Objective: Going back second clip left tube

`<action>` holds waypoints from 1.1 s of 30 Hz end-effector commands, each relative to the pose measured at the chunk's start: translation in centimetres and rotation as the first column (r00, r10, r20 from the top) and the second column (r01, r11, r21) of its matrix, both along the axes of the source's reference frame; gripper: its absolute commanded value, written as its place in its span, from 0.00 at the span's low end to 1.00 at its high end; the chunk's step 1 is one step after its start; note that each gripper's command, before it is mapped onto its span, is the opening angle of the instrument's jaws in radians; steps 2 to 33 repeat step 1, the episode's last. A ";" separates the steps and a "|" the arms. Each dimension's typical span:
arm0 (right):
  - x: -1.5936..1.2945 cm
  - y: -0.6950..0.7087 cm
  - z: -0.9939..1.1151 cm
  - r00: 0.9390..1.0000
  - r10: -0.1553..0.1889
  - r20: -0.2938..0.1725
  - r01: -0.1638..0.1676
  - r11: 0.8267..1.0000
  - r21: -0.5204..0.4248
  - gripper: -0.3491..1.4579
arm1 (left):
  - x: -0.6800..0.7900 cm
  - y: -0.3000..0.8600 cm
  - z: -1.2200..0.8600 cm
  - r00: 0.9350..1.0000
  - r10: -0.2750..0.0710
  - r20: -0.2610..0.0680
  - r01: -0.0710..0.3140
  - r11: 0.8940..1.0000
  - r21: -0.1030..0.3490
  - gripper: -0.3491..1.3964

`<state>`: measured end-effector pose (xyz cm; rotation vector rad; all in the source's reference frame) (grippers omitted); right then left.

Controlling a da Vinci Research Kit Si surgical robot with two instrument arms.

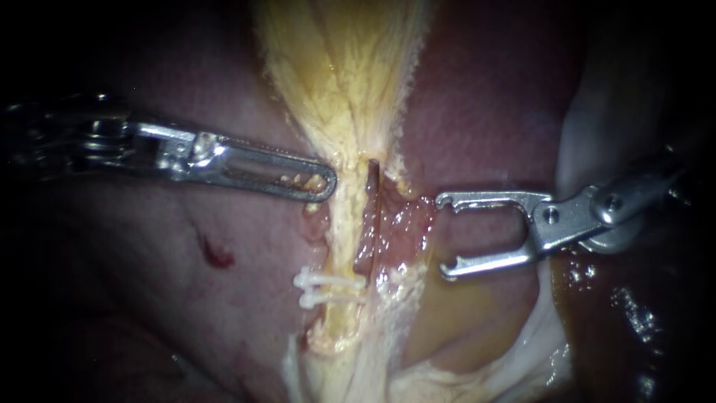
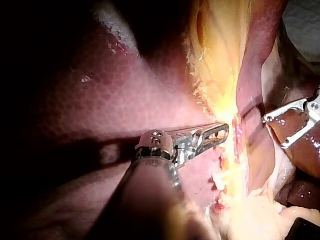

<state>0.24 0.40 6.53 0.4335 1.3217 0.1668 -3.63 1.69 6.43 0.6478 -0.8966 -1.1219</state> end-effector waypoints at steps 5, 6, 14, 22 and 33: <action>0.00 0.00 -0.01 1.000 0.001 0.000 -0.001 1.000 0.000 0.47 | 0.00 0.00 -0.01 1.000 0.000 0.000 0.000 1.000 0.000 0.00; 0.00 0.00 -0.01 1.000 0.001 0.000 -0.001 1.000 0.000 0.47 | 0.00 0.00 -0.01 1.000 0.000 0.000 0.000 1.000 0.000 0.00; 0.00 0.00 -0.01 1.000 0.001 0.000 -0.001 1.000 0.000 0.47 | 0.00 0.00 -0.01 1.000 0.000 0.000 0.000 1.000 0.000 0.00; 0.00 0.00 -0.01 1.000 0.001 0.000 -0.001 1.000 0.000 0.47 | 0.00 0.00 -0.01 1.000 0.000 0.000 0.000 1.000 0.000 0.00; 0.00 0.00 -0.01 1.000 0.001 0.000 -0.001 1.000 0.000 0.47 | 0.00 0.00 -0.01 1.000 0.000 0.000 0.000 1.000 0.000 0.00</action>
